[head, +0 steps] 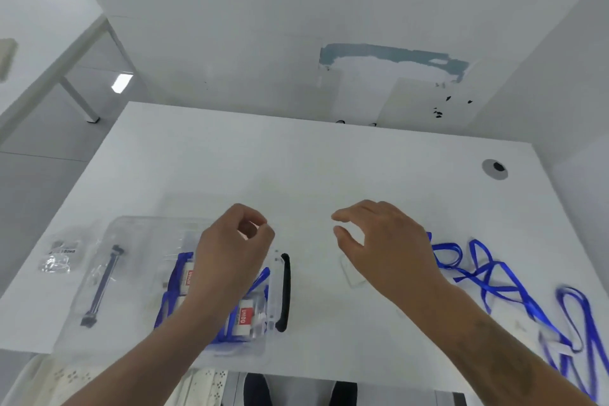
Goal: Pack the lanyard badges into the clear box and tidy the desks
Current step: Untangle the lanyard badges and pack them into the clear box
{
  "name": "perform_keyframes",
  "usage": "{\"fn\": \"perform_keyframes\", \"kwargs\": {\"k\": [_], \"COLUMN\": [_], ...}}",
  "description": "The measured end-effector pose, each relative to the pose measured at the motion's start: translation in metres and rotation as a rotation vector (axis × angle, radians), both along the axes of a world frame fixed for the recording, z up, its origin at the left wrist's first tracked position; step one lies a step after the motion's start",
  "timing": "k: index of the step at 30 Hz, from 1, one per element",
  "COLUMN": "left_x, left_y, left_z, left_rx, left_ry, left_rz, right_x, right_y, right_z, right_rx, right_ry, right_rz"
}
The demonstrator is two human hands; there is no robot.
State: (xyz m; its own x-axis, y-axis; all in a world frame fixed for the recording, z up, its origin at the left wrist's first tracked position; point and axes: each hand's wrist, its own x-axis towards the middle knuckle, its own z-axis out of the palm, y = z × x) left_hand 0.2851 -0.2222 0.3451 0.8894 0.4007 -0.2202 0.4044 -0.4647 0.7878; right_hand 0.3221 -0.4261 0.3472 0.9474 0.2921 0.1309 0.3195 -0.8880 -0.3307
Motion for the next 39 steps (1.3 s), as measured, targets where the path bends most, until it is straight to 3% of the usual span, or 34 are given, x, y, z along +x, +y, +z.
{"fn": "perform_keyframes", "kwargs": {"k": [5,12,19,26,30,36,39], "left_x": [0.018,0.042,0.054,0.059,0.061,0.065,0.072], "left_y": [-0.07,-0.137,-0.165,-0.167,-0.166,-0.157,-0.152], "left_z": [0.001,-0.07,-0.13,-0.152,-0.153,-0.142,-0.127], "left_rx": [0.064,0.26,0.494,0.695,0.625,0.298,0.047], "left_ry": [-0.022,0.279,0.36,0.37,0.367,0.353,0.369], "left_rz": [-0.207,-0.521,-0.624,-0.7,-0.683,-0.552,-0.49], "right_x": [0.013,0.037,0.045,0.051,0.049,0.049,0.058], "right_y": [-0.058,-0.109,-0.115,-0.114,-0.115,-0.124,-0.137], "right_z": [-0.003,-0.065,-0.129,-0.151,-0.153,-0.145,-0.131], "right_rx": [-0.083,-0.211,-0.283,-0.332,-0.283,-0.186,-0.024], "right_ry": [0.171,0.505,0.476,0.42,0.411,0.288,0.403], "right_rz": [-0.003,0.072,0.117,0.134,0.131,0.087,0.006]}}
